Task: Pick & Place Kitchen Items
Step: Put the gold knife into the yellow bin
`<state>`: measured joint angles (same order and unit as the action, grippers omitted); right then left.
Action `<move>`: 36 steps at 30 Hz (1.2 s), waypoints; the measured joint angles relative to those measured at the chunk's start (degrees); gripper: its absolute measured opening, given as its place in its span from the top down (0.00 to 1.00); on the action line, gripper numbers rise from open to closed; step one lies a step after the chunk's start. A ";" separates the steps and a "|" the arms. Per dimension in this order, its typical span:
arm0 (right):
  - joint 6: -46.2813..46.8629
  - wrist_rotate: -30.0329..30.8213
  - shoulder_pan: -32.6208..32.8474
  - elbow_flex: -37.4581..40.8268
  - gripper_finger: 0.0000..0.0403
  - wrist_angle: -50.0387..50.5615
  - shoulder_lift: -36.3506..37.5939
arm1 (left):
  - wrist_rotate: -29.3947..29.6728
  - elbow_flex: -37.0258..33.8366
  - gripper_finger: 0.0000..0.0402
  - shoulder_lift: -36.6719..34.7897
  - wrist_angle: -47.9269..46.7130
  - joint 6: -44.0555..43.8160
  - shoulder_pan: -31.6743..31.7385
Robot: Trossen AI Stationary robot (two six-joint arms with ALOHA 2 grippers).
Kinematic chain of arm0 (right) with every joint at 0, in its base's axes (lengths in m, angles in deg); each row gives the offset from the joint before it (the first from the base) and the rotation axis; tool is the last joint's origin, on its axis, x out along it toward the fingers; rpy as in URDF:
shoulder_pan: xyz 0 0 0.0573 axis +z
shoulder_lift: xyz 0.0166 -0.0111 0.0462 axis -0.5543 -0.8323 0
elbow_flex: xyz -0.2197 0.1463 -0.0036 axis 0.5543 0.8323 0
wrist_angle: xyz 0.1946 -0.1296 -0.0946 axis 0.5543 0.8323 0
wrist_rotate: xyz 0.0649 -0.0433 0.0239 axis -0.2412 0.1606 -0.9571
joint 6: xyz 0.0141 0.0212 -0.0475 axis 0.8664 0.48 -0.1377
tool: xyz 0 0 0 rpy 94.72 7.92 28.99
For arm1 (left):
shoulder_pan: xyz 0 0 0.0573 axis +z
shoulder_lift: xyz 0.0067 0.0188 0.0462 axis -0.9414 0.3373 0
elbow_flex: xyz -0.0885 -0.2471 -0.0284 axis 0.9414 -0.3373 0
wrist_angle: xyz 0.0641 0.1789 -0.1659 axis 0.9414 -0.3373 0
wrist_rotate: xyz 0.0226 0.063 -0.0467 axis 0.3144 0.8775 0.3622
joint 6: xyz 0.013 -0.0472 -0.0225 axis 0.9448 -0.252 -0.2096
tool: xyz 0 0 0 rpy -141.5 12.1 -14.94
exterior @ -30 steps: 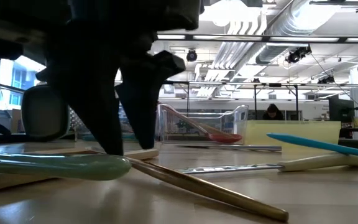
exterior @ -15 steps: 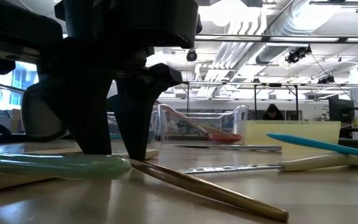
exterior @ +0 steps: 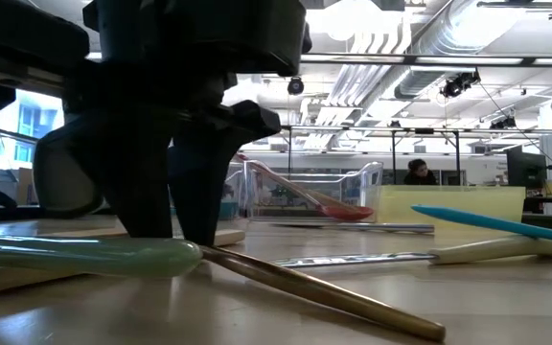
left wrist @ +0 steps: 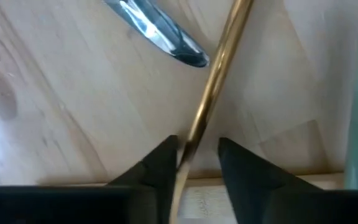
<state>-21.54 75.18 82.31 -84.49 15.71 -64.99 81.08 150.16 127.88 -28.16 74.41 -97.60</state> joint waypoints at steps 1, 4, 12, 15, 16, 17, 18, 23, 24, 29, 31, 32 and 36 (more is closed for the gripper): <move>0.00 0.01 0.00 0.00 0.42 0.00 0.00 | -0.30 -0.02 0.76 0.01 0.01 0.00 0.00; 0.00 0.02 0.00 0.00 0.42 0.00 0.00 | -0.49 -0.06 0.89 0.04 0.01 0.18 0.35; -0.02 0.02 0.00 0.00 0.42 0.02 0.00 | -2.10 -0.08 0.97 0.10 0.12 3.49 1.03; -0.32 0.02 0.00 0.00 0.42 0.02 0.00 | -2.35 -0.08 0.98 0.09 0.10 3.13 1.09; -0.71 0.04 0.00 0.00 0.42 0.02 0.00 | -2.40 -0.10 0.98 0.09 0.10 3.07 1.09; -1.08 0.08 0.00 0.00 0.42 0.02 0.00 | -2.38 -0.10 0.98 0.08 0.10 3.08 1.07; -1.33 0.35 0.00 0.00 0.42 0.02 0.00 | -2.39 -0.10 0.99 0.08 0.10 3.08 1.06; -1.53 1.55 0.00 0.00 0.42 0.02 0.00 | -2.46 0.67 0.99 0.18 -1.04 2.77 1.07; -1.53 1.55 0.00 0.00 0.42 0.04 0.00 | -2.43 1.51 0.99 0.32 -2.26 2.62 1.06; -1.52 2.00 0.00 0.00 0.42 0.01 0.00 | -1.84 4.59 0.99 0.69 -7.43 2.43 1.07; -1.28 2.66 0.00 0.00 0.42 0.01 0.00 | -1.46 6.04 0.99 0.69 -9.14 2.40 1.11; -1.24 2.98 0.00 0.00 0.42 0.02 0.00 | -1.06 6.56 0.99 0.60 -10.34 2.38 1.09; -1.05 3.06 0.00 0.00 0.42 -0.02 0.00 | -0.92 7.84 0.99 0.60 -12.84 0.61 1.07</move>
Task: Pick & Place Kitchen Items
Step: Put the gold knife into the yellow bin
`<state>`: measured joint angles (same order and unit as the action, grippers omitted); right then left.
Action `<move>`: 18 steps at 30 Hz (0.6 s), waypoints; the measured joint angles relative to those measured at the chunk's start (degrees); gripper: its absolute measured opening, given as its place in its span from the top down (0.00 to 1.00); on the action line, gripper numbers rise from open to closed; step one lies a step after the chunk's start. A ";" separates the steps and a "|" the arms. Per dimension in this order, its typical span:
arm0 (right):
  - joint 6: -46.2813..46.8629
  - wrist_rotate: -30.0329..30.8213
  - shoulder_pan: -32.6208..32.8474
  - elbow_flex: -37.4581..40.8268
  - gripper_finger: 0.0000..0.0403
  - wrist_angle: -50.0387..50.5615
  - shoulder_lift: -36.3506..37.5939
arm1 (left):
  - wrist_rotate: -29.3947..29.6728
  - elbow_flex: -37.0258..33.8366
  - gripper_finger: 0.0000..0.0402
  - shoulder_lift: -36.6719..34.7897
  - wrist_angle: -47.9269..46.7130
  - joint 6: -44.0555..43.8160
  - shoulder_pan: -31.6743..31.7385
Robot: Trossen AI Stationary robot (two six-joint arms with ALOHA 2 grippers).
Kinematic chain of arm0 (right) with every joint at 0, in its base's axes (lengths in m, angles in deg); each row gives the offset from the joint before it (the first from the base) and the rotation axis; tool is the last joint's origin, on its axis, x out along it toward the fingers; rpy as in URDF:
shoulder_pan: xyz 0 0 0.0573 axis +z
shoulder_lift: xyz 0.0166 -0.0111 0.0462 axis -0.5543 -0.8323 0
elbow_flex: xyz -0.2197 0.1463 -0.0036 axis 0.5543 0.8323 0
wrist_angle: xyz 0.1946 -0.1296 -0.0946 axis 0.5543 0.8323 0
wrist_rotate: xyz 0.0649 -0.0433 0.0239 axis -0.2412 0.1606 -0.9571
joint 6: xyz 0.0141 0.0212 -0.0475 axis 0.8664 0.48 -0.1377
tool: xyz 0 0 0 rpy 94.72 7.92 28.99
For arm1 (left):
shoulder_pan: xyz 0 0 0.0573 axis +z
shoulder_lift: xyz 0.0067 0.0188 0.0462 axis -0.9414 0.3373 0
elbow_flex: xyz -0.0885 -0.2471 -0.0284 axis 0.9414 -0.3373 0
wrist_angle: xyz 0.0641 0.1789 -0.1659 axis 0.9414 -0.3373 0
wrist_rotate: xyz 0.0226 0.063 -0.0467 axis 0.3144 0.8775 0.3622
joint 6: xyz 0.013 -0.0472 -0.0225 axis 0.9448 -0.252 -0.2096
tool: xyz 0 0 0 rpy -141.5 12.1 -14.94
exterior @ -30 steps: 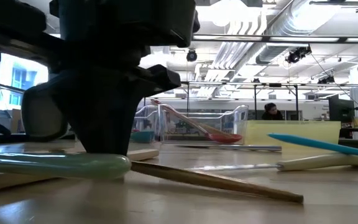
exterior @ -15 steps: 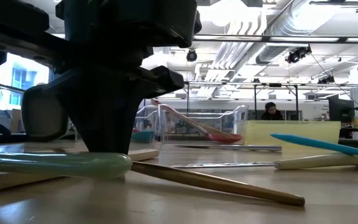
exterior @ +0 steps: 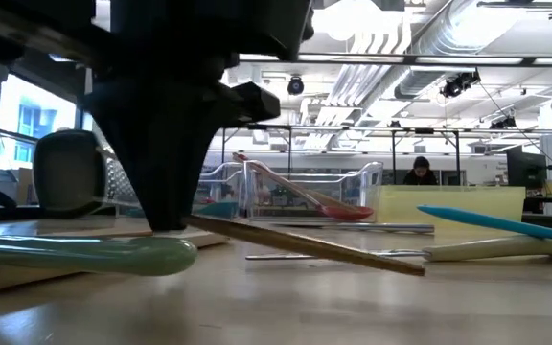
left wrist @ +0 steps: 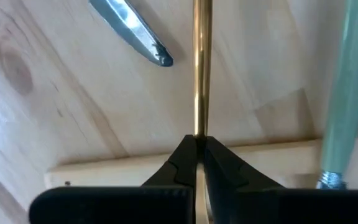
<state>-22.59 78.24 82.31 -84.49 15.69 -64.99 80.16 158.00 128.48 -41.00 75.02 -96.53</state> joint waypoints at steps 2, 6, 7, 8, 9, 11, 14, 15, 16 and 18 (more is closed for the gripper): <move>0.04 0.00 0.00 0.00 0.42 0.02 0.00 | 0.03 1.25 0.99 0.00 -1.53 -0.66 -0.02; 0.04 1.14 0.00 0.00 0.42 0.00 0.00 | 0.99 4.88 0.99 -0.02 -6.59 -1.95 -0.13; 0.02 1.47 0.00 0.00 0.42 0.00 0.00 | 1.68 5.98 0.99 -0.02 -7.54 -2.48 -0.13; -0.02 1.53 0.00 0.00 0.42 0.00 0.00 | 2.41 7.20 0.99 -0.04 -8.76 -3.18 -0.13; -0.30 1.51 0.00 0.00 0.42 0.00 0.00 | 3.36 8.57 0.99 -0.07 -10.06 -3.60 -0.17; -0.43 1.55 0.00 0.00 0.42 0.00 0.00 | 5.20 12.19 0.99 -0.08 -13.69 -4.30 -0.49; -1.69 2.15 0.00 0.00 0.42 0.01 0.00 | 7.52 17.83 0.99 -0.24 -19.37 -5.64 -1.02; -2.17 2.55 0.00 0.00 0.42 0.00 0.00 | 7.96 19.76 0.99 -0.26 -20.99 -6.36 -1.29; -2.98 3.05 0.00 0.00 0.42 0.02 0.00 | 8.52 21.90 0.99 -0.26 -22.61 -6.95 -1.60; -4.78 4.17 0.00 0.00 0.42 0.02 0.00 | 9.62 26.29 0.99 -0.26 -24.34 -8.24 -2.13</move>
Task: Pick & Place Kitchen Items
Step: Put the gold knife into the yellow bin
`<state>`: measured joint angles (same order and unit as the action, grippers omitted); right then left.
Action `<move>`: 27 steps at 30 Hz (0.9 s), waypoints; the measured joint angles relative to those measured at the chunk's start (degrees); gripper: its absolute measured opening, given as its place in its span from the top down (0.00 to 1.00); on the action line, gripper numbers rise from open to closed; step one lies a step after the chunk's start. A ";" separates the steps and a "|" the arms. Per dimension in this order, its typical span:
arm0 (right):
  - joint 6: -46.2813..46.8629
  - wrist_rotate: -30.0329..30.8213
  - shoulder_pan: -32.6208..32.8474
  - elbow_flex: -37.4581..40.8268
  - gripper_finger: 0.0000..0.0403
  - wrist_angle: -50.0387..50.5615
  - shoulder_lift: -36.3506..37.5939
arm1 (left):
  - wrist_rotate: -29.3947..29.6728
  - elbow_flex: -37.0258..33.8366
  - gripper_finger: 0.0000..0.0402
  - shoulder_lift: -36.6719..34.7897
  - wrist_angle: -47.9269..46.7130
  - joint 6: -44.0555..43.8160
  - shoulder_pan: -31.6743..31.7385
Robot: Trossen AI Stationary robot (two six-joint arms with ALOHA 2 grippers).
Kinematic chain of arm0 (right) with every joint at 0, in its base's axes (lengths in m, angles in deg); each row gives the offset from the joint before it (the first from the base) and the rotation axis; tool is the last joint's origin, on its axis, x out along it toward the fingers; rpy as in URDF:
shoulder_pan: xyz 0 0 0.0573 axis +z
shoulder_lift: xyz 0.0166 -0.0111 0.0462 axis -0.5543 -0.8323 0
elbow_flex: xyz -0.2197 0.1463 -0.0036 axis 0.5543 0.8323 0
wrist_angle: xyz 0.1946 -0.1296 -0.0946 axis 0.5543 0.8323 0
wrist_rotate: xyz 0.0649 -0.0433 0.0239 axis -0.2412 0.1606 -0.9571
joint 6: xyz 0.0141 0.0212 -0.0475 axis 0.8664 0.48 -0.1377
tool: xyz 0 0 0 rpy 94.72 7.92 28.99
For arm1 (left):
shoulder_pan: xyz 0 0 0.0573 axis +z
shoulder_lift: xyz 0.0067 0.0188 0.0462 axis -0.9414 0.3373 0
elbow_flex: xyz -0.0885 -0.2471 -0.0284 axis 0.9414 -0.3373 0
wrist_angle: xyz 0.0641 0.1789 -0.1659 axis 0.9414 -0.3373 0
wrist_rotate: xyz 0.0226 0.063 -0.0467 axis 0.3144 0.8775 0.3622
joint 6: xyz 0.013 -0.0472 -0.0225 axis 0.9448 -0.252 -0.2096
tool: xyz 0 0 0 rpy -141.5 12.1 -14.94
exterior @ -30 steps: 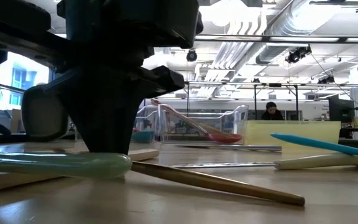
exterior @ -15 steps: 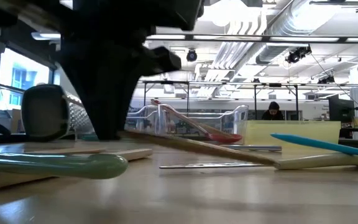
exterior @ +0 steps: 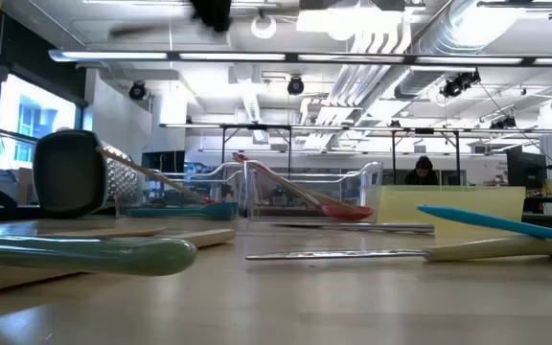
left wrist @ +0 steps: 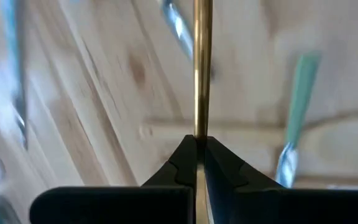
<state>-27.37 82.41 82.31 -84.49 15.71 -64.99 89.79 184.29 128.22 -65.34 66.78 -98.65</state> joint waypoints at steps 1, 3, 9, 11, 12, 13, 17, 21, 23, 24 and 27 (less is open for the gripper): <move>-1.22 0.71 -0.03 0.00 0.42 -0.02 0.00 | 0.47 2.31 0.99 -0.03 0.36 -0.49 -0.30; -4.50 2.01 -0.04 0.00 0.42 -0.02 0.00 | 2.18 6.33 0.99 -0.07 1.34 -1.39 -0.99; -18.98 5.34 -0.04 0.00 0.42 -3.66 0.00 | 6.12 10.42 0.99 -2.72 12.38 -1.88 -1.74; -26.00 6.62 -0.04 -0.01 0.42 -6.40 0.00 | 6.48 10.30 0.99 -3.89 16.12 -1.96 -1.68; -29.29 7.73 -0.04 -0.02 0.42 -7.65 0.00 | 7.17 10.30 0.99 -4.26 17.42 -1.91 -1.68; -32.51 9.22 -0.04 -0.02 0.42 -8.62 0.01 | 7.51 10.30 0.99 -4.47 18.45 -1.81 -1.66; -42.16 17.25 -0.04 -0.02 0.42 -10.86 0.02 | 8.11 10.30 0.99 -4.63 22.84 0.21 -1.11; -44.10 25.68 -0.07 -0.02 0.42 -10.80 0.02 | 8.45 10.27 0.99 -4.70 25.87 2.24 -0.08; -43.68 26.17 -0.09 -0.02 0.42 -10.78 0.02 | 8.57 10.27 0.99 -4.72 27.12 3.32 0.21; -43.69 25.83 -0.08 -0.02 0.42 -10.77 0.02 | 8.58 10.27 0.99 -4.72 27.60 4.08 0.56; -44.85 25.20 -0.07 -0.02 0.42 -10.78 0.02 | 8.56 10.27 0.99 -4.74 27.95 6.23 1.16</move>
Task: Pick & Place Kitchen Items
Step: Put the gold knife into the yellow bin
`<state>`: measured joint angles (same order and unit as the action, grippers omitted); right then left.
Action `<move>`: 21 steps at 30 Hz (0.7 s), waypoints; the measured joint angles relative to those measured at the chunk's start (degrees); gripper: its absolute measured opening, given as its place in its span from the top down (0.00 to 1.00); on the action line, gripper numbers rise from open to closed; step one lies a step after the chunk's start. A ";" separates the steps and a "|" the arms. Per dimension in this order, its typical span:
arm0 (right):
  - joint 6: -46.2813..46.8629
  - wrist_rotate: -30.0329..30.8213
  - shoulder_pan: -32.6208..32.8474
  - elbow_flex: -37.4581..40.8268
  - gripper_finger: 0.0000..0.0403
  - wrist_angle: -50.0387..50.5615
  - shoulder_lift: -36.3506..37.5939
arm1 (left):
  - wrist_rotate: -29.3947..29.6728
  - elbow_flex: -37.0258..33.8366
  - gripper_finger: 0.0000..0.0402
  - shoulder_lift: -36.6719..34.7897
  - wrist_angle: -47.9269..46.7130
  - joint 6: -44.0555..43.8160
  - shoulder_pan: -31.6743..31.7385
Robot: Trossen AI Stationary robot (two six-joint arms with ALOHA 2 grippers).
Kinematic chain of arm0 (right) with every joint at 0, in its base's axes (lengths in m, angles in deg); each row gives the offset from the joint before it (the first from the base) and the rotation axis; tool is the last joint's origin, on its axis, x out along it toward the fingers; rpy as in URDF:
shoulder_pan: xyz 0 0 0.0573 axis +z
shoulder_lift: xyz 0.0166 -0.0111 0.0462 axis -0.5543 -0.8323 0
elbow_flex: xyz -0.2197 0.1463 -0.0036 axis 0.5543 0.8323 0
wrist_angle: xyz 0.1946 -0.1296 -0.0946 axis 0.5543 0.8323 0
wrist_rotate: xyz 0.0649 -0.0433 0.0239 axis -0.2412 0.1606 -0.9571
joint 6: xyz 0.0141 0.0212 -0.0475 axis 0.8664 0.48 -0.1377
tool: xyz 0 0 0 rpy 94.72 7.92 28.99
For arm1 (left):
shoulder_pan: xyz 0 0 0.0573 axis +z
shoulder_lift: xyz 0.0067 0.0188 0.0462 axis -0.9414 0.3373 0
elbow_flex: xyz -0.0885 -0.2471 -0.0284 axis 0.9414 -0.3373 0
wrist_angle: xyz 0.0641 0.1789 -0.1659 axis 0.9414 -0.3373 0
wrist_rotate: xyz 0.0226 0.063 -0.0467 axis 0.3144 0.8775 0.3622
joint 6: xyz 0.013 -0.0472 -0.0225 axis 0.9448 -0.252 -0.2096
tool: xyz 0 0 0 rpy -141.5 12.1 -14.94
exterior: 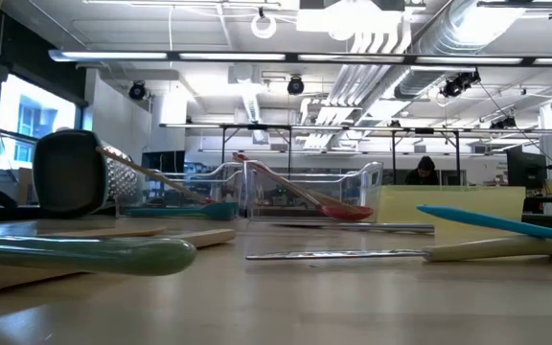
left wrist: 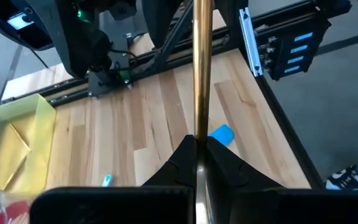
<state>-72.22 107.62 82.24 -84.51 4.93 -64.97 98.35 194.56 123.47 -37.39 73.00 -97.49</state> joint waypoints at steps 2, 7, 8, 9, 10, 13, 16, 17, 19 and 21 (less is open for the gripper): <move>-0.31 0.25 0.00 0.00 0.42 -0.04 0.00 | -0.60 0.00 0.99 0.00 0.18 0.51 0.45; 0.44 0.33 0.00 0.00 0.42 0.05 0.22 | -2.56 0.00 0.99 -0.02 0.17 1.62 1.90; 0.56 0.28 0.00 0.00 0.42 0.09 0.31 | -2.56 0.00 0.99 -0.02 0.15 1.67 2.25; 0.60 0.27 0.00 0.00 0.42 0.13 0.34 | -2.74 0.00 0.99 -0.02 0.15 1.64 2.54; 0.63 0.32 0.00 0.00 0.42 0.27 0.37 | -2.78 0.00 0.99 -0.02 0.09 1.52 2.61; 1.16 0.24 0.00 0.00 0.42 0.82 0.37 | -2.73 0.00 0.99 -0.02 -0.12 1.52 2.64; 3.72 -0.40 0.00 0.00 0.42 2.84 0.55 | -2.03 0.00 0.99 -0.02 -0.14 1.54 2.61; 4.72 -0.65 0.00 0.00 0.42 3.51 0.55 | -1.50 0.00 0.99 -0.02 -0.23 1.53 2.72; 6.01 -1.01 0.00 0.00 0.42 4.16 0.55 | -1.33 0.00 0.99 -0.11 -0.24 1.52 2.83; 6.17 -1.03 0.05 0.00 0.42 4.30 0.55 | -1.23 -0.03 0.99 -0.37 -0.14 1.52 2.87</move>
<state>-66.04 106.59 82.29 -84.51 9.24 -64.42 97.12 194.53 123.11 -37.53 74.52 -94.63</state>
